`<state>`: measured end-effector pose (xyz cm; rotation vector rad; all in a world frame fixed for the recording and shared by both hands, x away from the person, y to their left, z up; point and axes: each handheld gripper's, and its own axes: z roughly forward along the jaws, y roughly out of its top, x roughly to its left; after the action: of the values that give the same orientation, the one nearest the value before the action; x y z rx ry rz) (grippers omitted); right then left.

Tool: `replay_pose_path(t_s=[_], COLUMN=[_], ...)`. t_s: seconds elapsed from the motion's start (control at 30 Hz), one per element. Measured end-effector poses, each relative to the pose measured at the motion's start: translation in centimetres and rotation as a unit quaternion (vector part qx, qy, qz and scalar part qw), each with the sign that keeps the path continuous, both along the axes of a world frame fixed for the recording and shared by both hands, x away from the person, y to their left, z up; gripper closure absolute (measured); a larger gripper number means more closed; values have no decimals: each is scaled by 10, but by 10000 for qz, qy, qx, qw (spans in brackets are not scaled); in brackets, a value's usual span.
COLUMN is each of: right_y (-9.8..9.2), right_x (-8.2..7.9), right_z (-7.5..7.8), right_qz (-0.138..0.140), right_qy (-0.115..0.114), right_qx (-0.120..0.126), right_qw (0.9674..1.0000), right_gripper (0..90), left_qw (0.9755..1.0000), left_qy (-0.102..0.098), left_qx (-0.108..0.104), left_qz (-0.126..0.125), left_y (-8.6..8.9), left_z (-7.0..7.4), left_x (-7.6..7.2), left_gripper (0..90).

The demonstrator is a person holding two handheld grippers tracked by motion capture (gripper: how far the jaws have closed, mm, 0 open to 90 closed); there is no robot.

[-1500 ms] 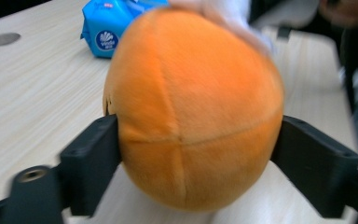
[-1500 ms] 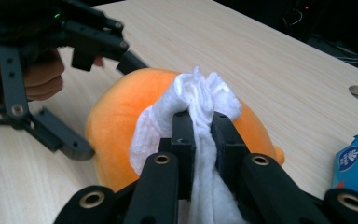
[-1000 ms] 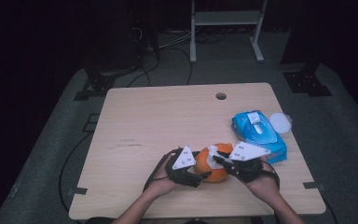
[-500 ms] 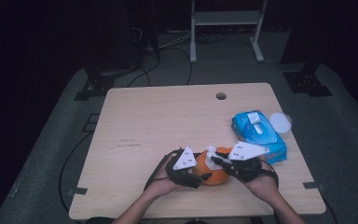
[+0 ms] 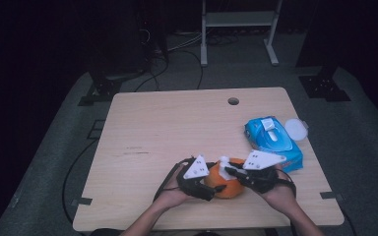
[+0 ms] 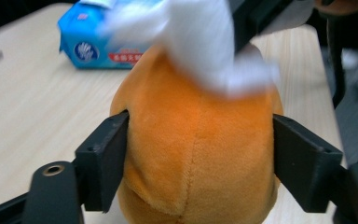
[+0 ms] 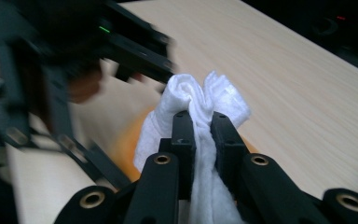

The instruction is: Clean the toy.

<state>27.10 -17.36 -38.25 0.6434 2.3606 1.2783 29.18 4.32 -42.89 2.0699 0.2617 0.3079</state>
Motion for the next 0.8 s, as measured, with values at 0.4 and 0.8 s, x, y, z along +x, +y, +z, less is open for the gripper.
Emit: replay_pose_path(t_s=[0.4,0.8], right_y=[-22,1], right_x=[9,-2], right_z=[-1,-1], right_qz=[-422,33], right_qy=[88,-62], right_qx=[-138,-177], right_qw=[9990,9998], right_gripper=[804,804], left_qw=[10000,9998], left_qy=[9,169], left_qx=[-14,41], left_qz=[-37,-30], left_y=[8,13], left_z=[-7,-8], left_x=[5,9], left_gripper=[250,245])
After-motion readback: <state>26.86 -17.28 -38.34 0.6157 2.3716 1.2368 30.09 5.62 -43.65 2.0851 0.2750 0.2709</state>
